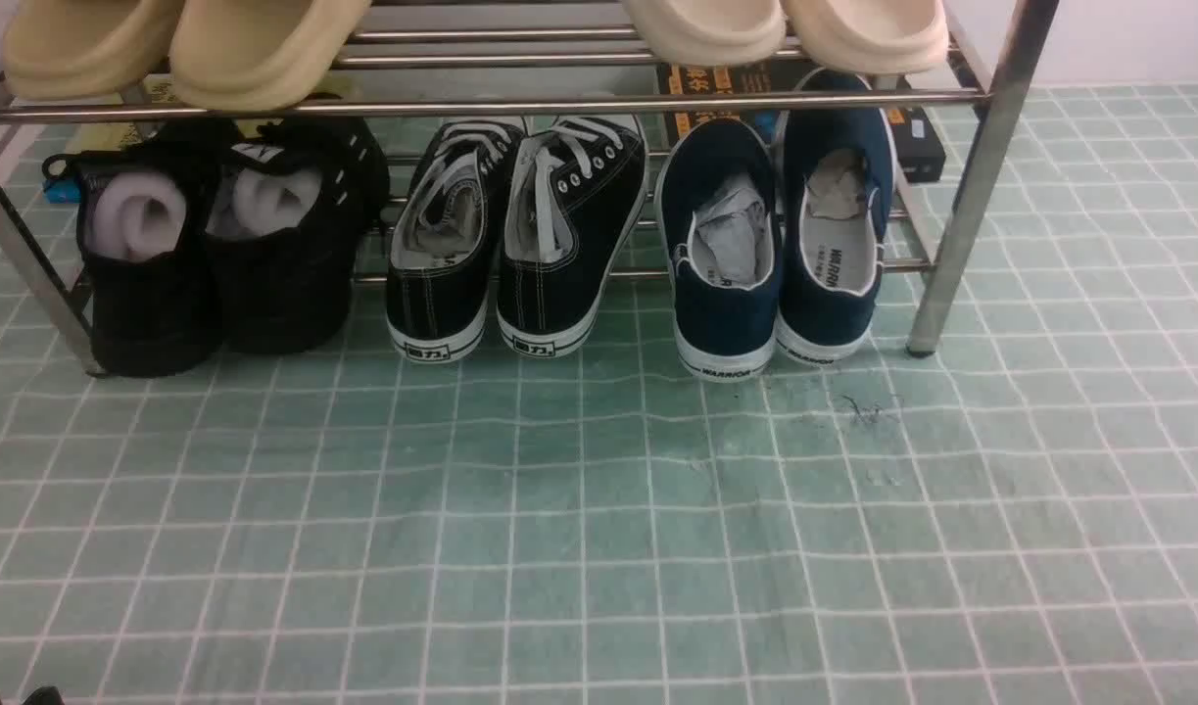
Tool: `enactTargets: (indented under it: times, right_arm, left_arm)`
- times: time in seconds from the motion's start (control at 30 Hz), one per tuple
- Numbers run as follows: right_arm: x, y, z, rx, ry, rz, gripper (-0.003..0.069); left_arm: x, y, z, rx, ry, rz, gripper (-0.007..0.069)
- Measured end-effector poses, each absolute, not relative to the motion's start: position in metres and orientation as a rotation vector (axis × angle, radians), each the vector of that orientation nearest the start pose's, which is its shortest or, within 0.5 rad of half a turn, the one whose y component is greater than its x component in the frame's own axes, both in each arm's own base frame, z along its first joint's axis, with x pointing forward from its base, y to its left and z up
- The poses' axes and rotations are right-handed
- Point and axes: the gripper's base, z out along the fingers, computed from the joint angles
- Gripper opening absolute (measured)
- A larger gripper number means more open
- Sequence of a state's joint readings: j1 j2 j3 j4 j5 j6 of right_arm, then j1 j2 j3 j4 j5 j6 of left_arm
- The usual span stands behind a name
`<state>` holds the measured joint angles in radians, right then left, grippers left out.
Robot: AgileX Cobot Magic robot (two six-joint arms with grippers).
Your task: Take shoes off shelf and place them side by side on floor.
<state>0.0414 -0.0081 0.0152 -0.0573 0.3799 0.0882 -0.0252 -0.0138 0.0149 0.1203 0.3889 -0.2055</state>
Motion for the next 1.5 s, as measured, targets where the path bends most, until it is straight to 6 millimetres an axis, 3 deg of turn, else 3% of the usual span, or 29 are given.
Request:
enactTargets:
  times: [0.8,1.13,1.37,1.5]
  right_arm:
    - [0.052,0.000,0.174,0.008,1.870,0.031,0.0240]
    - [0.053,-0.004,0.176,-0.051,1.851,-0.071,0.0240]
    - [0.055,0.008,0.185,0.566,1.677,0.629,0.0240]
    - [0.055,0.011,0.187,0.765,1.603,0.853,0.0240]
  left_arm:
    - [0.052,0.003,0.174,-0.096,1.868,-0.040,0.0242]
    - [0.052,0.003,0.174,-0.096,1.868,-0.040,0.0242]
    - [0.052,0.003,0.174,-0.096,1.868,-0.040,0.0242]
    - [0.052,0.003,0.174,-0.096,1.868,-0.040,0.0242]
